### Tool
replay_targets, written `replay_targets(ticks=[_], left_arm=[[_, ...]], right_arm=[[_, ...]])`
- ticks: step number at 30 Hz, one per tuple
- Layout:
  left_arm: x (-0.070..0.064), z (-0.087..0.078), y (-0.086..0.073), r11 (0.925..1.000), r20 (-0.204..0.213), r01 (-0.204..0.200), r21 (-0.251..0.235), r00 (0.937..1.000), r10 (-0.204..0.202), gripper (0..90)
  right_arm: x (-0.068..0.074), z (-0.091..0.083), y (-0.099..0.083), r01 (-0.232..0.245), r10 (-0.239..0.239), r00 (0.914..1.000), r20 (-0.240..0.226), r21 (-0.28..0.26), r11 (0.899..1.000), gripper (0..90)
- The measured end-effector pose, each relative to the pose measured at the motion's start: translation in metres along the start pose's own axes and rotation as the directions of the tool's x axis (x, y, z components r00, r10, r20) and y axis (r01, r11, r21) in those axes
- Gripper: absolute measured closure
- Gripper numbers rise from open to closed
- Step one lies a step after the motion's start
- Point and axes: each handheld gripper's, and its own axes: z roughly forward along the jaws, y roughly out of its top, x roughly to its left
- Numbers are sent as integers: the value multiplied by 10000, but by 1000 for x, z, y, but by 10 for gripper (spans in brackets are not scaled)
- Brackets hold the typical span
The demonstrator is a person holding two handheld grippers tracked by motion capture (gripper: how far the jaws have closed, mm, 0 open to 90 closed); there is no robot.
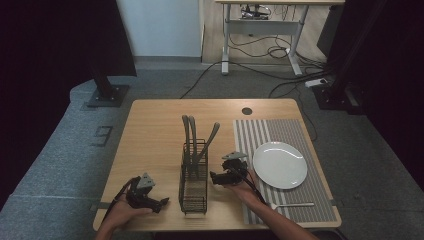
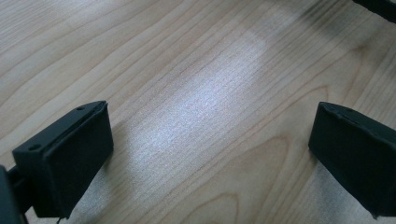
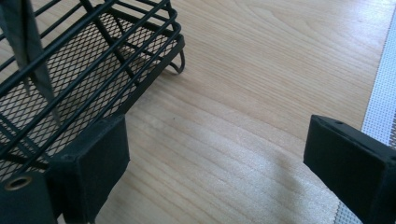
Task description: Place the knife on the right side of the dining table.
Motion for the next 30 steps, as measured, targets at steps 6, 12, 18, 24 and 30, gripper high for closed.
replay_targets(ticks=[6,12,18,24,30], left_arm=[[1,1,1,10000,40,-43,-1,10000,43,0],[1,1,1,10000,41,-45,0,10000,45,0],[1,1,1,10000,72,-74,1,9999,74,0],[1,1,1,10000,106,-99,-5,9999,99,0],[2,1,1,9999,114,-118,-4,9999,118,0]], right_arm=[[-5,-6,1,-149,148,9998,-106,-110,9998,90],[-9,-15,2,-285,273,9992,-304,-407,9988,108],[-15,-29,6,-281,233,9974,-683,-702,9971,128],[-25,-43,10,-368,277,9963,-809,-1134,9929,136],[-33,-51,15,-560,409,9930,-1111,-1359,9891,142]])
